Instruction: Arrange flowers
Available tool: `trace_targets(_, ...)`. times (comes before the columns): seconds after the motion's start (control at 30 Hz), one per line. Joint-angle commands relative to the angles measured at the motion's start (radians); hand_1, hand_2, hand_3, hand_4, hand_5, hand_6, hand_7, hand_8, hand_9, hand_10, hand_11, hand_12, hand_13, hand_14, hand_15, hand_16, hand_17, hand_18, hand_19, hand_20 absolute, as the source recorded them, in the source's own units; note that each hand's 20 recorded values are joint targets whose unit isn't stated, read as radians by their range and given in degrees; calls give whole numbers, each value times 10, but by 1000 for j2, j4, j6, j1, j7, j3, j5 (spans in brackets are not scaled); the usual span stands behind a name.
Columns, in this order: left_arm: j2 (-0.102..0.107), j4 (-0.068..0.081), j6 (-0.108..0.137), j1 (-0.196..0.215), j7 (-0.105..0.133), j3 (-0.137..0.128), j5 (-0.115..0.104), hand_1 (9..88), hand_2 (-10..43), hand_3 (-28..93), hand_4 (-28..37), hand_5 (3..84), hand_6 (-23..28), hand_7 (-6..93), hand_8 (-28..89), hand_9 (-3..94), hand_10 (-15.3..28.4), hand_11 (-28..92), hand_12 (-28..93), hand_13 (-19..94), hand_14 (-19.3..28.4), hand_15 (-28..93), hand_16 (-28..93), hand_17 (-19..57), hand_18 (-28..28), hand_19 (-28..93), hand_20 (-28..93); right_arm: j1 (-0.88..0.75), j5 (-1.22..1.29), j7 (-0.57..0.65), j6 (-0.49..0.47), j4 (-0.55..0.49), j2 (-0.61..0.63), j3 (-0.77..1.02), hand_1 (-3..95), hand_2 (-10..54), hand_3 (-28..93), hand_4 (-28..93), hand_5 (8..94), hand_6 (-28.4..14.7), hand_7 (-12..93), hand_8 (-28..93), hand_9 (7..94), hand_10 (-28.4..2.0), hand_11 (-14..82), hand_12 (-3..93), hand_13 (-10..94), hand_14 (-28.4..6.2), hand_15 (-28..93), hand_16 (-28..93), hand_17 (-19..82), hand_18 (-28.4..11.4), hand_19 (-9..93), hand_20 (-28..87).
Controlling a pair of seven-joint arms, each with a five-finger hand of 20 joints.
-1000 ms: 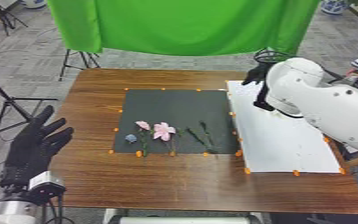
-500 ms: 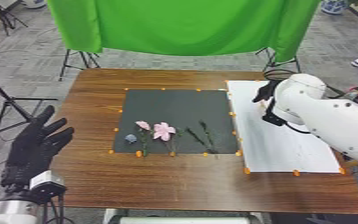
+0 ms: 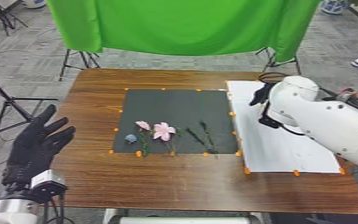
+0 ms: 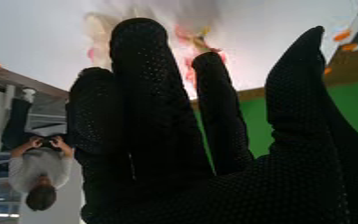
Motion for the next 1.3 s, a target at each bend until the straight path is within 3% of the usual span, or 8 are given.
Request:
trace_targets(0.03,-6,1,-7,7,-7,-1,2,286,73,619,-208,318,78,70,-70,272,190,239,113,190,280,565,-124,-92,284,526,0,-4,-20,23,1,-2,5,0,297,53,756,-224,542,-36,112,-96,657,-195,172,147,710,-136,613,111,479,-176,932,90)
trace_targets(0.13,7,1,-2,11,6,2,-11,289,73,616,-209,321,78,67,-71,276,190,234,110,196,279,559,-125,-88,284,524,-1,-4,-16,26,1,0,7,0,298,53,756,-224,542,-38,111,-95,658,-195,172,147,711,-136,613,112,482,-175,932,89)
trace_targets(0.33,-17,2,-16,-2,-21,1,12,289,73,616,-208,321,78,66,-70,276,189,234,111,196,278,559,-124,-88,284,523,-1,-40,-20,29,-79,3,1,35,358,10,763,-225,572,-46,123,-96,665,-183,174,146,715,-132,604,109,483,-171,932,72)
trace_targets(0.7,-17,6,-22,-18,-39,6,21,289,74,614,-208,321,79,65,-69,276,189,235,112,196,279,558,-123,-87,284,524,-1,-17,-110,2,68,-8,14,-75,526,-62,690,-274,713,-19,192,15,783,-103,145,184,810,-79,470,137,552,-120,932,-129)
trace_targets(1.0,-30,5,-26,-10,-43,-4,30,288,73,616,-208,322,79,66,-69,275,189,234,111,196,279,559,-123,-87,284,525,-2,-13,-102,25,69,-32,21,-45,457,-86,762,-255,653,-35,171,-69,742,-141,190,152,792,-86,502,144,562,-112,932,-133)
trace_targets(1.17,12,8,-13,-14,-9,16,-3,288,74,616,-209,322,79,66,-69,276,189,233,112,196,278,559,-123,-87,284,526,-2,12,-89,1,82,-9,7,-64,438,-89,759,-250,578,-42,154,-107,696,-159,185,148,763,-98,522,135,544,-119,932,-148)
trace_targets(1.23,-3,10,-21,-27,-28,17,11,288,74,616,-208,322,79,65,-69,276,189,233,112,196,278,559,-123,-88,284,526,-2,18,-87,4,82,-1,4,-71,436,-89,757,-250,563,-40,147,-107,688,-160,183,148,758,-99,524,133,542,-120,932,-149)
trace_targets(1.3,41,10,-3,-15,13,25,-25,289,74,615,-208,322,79,66,-69,276,189,233,112,196,278,559,-123,-88,284,526,-2,23,-85,8,88,6,0,-80,433,-86,755,-250,554,-40,144,-105,683,-161,182,147,755,-100,526,132,538,-122,932,-150)
